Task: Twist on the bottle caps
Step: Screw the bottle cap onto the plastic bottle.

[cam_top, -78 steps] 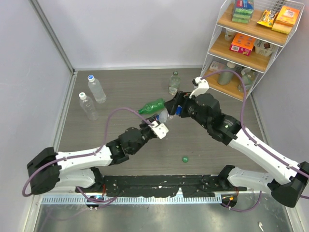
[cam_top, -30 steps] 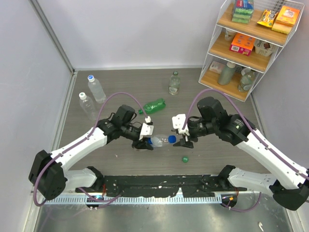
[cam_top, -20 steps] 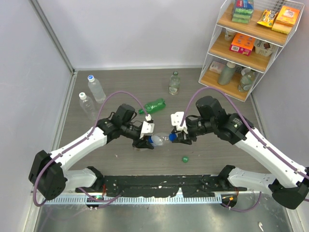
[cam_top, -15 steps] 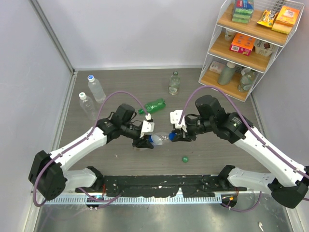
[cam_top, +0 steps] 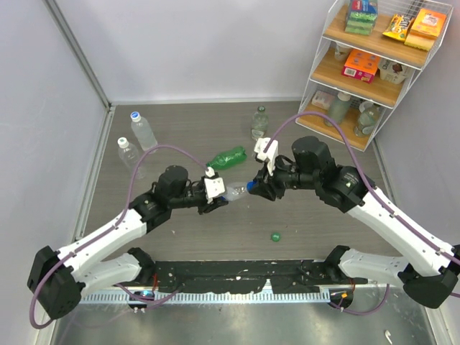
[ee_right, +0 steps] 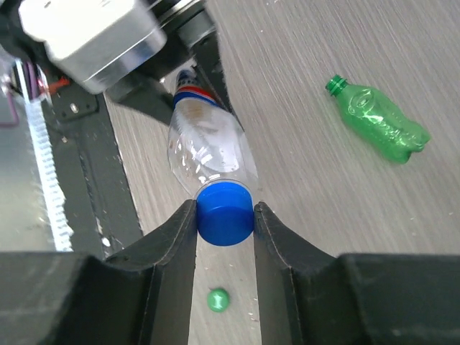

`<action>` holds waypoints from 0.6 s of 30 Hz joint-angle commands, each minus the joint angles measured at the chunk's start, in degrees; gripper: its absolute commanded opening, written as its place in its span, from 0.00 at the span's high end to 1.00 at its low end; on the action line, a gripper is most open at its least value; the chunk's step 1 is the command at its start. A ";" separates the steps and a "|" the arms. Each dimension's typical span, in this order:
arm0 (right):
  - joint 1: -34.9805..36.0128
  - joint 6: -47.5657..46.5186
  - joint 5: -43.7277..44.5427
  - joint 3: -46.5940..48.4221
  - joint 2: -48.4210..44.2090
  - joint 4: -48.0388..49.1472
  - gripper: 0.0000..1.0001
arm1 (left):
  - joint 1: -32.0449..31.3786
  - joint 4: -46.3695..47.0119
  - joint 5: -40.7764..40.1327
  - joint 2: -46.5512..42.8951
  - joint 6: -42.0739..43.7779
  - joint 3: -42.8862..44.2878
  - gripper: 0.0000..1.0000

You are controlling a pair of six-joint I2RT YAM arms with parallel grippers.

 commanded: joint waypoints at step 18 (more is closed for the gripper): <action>-2.98 38.45 12.66 -1.00 0.77 7.70 0.99 | -14.00 31.48 -32.43 -4.20 -11.37 -6.57 1.00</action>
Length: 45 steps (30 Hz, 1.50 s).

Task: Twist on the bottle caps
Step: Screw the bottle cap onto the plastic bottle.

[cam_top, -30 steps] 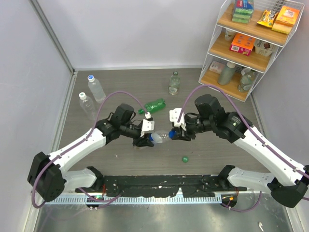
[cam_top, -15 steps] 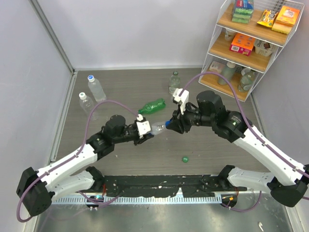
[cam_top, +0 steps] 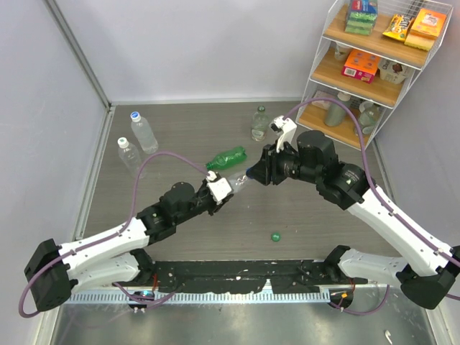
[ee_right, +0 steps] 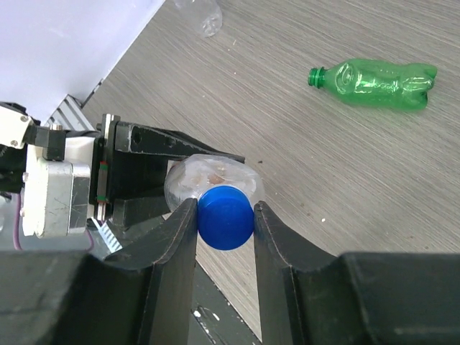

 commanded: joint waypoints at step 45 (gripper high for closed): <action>-0.62 -12.87 11.13 -1.23 7.57 18.96 0.94 | -1.11 -12.01 -27.52 -12.64 -35.43 2.33 0.00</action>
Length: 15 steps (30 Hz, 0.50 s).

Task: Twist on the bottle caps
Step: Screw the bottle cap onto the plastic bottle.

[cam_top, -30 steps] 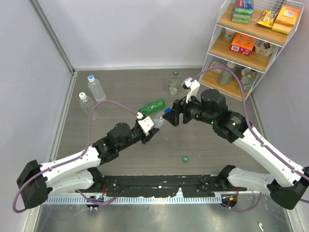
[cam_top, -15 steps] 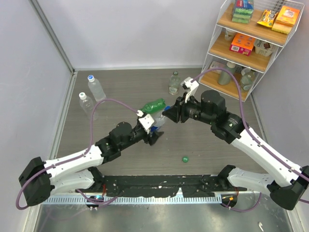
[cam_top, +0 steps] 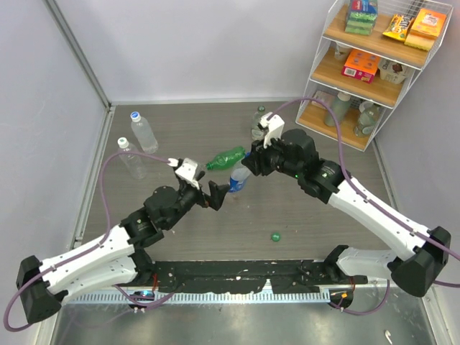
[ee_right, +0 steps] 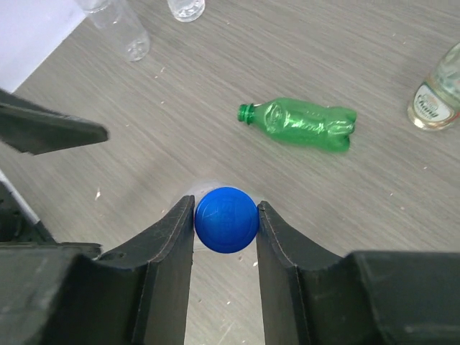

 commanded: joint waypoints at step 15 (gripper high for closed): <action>3.56 -16.61 -6.16 16.92 19.34 17.43 0.98 | -0.12 -42.68 -12.70 -22.23 -29.99 3.81 0.00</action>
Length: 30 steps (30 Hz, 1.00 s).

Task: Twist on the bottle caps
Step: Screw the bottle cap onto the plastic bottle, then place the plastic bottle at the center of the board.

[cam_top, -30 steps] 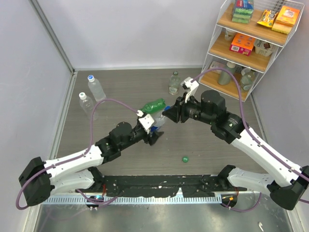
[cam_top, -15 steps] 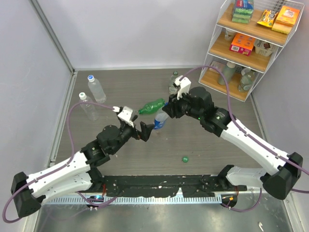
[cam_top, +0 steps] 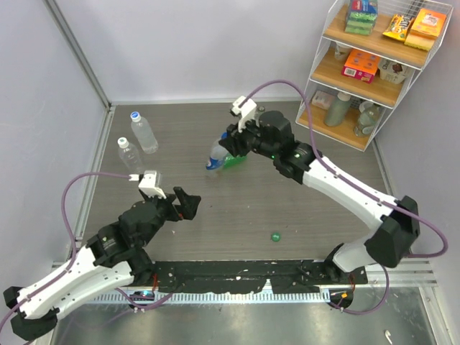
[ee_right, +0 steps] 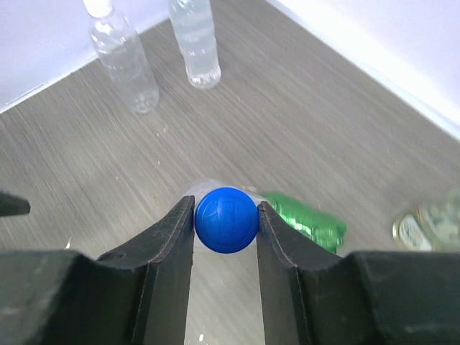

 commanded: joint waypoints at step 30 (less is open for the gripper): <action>8.43 -13.05 -2.31 50.16 48.24 -1.32 0.94 | -0.15 -17.74 0.13 -3.75 -10.63 3.35 0.00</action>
